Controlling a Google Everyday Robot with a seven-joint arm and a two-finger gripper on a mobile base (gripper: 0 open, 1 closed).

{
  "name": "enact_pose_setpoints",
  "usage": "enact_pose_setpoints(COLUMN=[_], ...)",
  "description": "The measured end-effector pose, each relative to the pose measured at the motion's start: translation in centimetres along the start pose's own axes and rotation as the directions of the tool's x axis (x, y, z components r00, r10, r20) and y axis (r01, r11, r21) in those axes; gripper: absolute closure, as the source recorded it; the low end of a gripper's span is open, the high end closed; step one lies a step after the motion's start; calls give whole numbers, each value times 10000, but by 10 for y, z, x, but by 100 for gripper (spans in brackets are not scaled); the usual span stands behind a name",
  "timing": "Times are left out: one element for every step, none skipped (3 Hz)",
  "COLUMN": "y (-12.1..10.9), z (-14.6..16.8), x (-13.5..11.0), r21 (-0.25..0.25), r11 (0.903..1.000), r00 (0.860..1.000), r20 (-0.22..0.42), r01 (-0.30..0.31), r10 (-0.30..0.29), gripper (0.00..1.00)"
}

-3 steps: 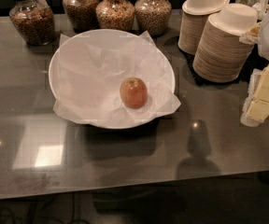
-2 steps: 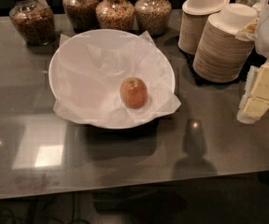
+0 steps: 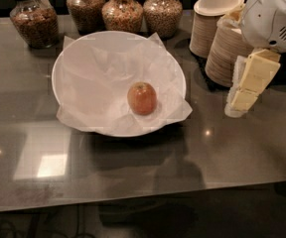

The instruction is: Pick apple from white bowl

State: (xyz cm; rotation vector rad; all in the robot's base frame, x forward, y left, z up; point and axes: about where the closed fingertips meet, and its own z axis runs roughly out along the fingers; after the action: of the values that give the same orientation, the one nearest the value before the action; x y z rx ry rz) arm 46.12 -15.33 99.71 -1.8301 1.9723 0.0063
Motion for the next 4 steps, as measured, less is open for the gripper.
enact_pose_setpoints(y=[0,-3,-15,-21], z=[0,15,40,58], x=[0,-11,-45,-71], r21=[0,17,-165,-496], r11=[10000,10000,9996,9968], r00=[10000,9979,9861,9711], r20=[0,642,1650,2335], r01=[0,-96,214,620], r10=[0,95,-184,-488], gripper=[0,0,0,0])
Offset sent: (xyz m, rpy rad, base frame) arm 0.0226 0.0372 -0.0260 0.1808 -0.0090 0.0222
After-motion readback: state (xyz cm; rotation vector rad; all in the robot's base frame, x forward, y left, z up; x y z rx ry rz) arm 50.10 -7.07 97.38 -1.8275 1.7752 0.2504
